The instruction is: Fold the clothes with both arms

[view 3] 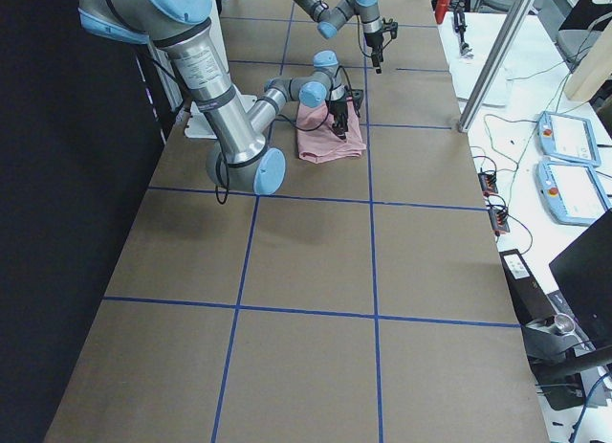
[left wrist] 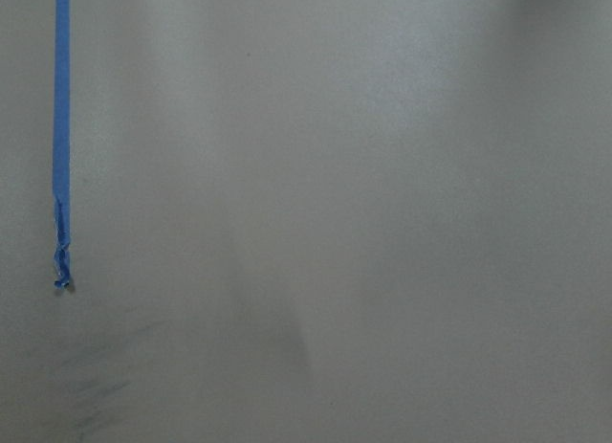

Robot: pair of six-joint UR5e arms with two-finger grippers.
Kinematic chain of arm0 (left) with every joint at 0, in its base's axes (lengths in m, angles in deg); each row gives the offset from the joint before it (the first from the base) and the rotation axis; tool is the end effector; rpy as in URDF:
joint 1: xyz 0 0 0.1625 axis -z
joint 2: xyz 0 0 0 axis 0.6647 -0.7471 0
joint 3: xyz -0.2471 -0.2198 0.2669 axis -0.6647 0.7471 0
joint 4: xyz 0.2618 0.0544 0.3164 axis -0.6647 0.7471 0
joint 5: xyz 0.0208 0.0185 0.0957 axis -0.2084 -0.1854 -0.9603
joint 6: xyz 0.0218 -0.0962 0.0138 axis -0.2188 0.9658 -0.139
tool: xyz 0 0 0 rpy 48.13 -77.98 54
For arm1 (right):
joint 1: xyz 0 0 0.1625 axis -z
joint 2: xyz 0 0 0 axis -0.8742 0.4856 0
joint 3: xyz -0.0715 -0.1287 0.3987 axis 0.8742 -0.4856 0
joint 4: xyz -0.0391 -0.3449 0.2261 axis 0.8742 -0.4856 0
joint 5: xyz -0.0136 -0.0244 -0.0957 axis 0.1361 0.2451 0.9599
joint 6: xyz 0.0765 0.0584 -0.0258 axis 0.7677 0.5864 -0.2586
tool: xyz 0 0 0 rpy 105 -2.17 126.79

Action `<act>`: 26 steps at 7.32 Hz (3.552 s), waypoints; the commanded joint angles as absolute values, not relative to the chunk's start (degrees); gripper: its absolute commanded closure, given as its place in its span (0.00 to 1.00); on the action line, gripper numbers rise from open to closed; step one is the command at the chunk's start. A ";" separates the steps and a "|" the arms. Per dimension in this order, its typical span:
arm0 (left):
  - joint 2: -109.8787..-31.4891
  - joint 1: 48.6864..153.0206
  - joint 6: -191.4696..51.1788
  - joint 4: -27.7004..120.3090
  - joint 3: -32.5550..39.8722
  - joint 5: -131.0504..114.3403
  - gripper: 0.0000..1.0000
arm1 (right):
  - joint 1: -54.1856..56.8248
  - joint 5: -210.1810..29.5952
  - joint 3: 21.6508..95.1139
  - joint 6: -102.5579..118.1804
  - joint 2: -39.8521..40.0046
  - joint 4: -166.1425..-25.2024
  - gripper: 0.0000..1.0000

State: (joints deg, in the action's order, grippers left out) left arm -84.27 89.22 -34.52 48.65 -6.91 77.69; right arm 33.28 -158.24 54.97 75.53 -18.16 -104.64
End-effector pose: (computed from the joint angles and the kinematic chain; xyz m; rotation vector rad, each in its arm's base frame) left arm 0.4151 -0.6070 0.3407 0.4164 0.8504 0.0121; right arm -0.5716 -0.4482 0.2611 0.1977 -0.7142 0.3583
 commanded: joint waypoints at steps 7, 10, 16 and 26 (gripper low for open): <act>-84.49 89.21 -34.16 48.68 -6.63 77.69 0.00 | 32.04 -157.36 53.90 76.13 -18.49 -104.09 0.70; -84.40 89.21 -34.16 48.59 -6.10 77.69 0.00 | 32.21 -157.36 52.75 76.56 -18.67 -104.18 0.70; -84.31 89.12 -34.16 48.59 -5.49 77.69 0.00 | 28.70 -157.36 48.56 76.92 -20.24 -104.10 1.00; -86.50 76.11 -0.68 44.31 0.32 72.77 0.49 | 20.08 -168.70 53.81 61.09 -20.51 -104.79 0.00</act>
